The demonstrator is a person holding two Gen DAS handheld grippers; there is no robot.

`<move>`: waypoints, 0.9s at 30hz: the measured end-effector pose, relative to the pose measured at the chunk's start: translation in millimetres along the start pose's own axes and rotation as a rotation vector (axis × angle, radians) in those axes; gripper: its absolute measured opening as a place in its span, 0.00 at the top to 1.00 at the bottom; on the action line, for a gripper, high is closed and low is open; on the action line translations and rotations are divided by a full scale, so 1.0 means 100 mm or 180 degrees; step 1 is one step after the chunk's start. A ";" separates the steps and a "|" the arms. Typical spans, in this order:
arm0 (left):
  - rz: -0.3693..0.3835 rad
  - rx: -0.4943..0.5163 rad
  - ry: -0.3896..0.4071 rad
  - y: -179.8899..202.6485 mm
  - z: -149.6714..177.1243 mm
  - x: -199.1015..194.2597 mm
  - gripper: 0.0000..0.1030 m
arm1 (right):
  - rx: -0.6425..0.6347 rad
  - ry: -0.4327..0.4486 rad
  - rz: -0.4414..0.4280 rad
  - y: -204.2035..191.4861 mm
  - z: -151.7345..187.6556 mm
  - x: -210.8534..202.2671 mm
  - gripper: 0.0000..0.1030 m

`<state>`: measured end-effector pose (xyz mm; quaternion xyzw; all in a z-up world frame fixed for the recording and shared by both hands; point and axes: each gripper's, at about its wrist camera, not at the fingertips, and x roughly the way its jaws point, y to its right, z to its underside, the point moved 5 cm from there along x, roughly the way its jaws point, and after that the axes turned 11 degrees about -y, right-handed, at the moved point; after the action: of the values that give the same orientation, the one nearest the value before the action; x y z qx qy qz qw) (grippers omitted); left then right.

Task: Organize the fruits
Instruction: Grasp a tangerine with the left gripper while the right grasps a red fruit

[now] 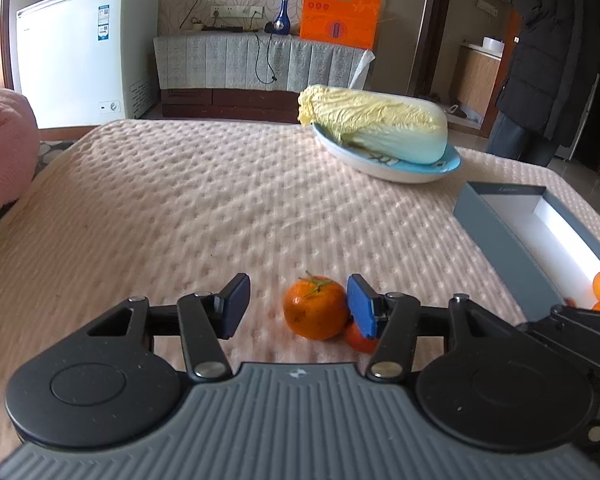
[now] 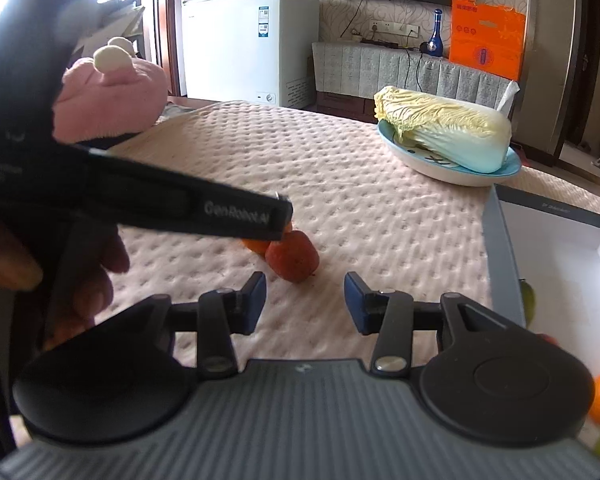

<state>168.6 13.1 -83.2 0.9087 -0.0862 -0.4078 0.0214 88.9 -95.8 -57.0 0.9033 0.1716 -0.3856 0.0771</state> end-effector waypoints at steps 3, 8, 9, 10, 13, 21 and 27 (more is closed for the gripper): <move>0.0032 -0.0024 0.0012 -0.01 -0.03 0.02 0.41 | -0.0042 -0.0001 0.0013 -0.03 -0.03 0.09 0.55; 0.0063 -0.0019 -0.0011 -0.01 -0.03 0.08 0.41 | -0.0061 0.0016 0.0029 -0.06 -0.10 0.22 0.55; 0.0070 -0.0023 -0.0016 -0.01 -0.03 0.08 0.41 | -0.0039 0.0003 0.0025 -0.06 -0.11 0.25 0.55; 0.0081 -0.0023 -0.0029 0.00 -0.03 0.09 0.41 | -0.0029 -0.0006 0.0023 -0.05 -0.12 0.27 0.56; 0.0091 -0.0021 -0.0047 0.01 -0.03 0.12 0.41 | 0.0001 -0.0049 -0.0042 -0.04 -0.12 0.29 0.63; 0.0062 -0.0032 -0.0157 0.04 0.00 0.21 0.45 | -0.0022 -0.0210 -0.0059 -0.03 -0.05 0.17 0.65; -0.0110 0.0110 -0.0082 0.13 0.04 0.26 0.45 | -0.0010 -0.0340 0.0021 0.08 0.09 0.00 0.65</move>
<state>181.0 -4.4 -103.5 0.9050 -0.0778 -0.4182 -0.0025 86.4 -105.9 -63.0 0.8819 0.1649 -0.4327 0.0887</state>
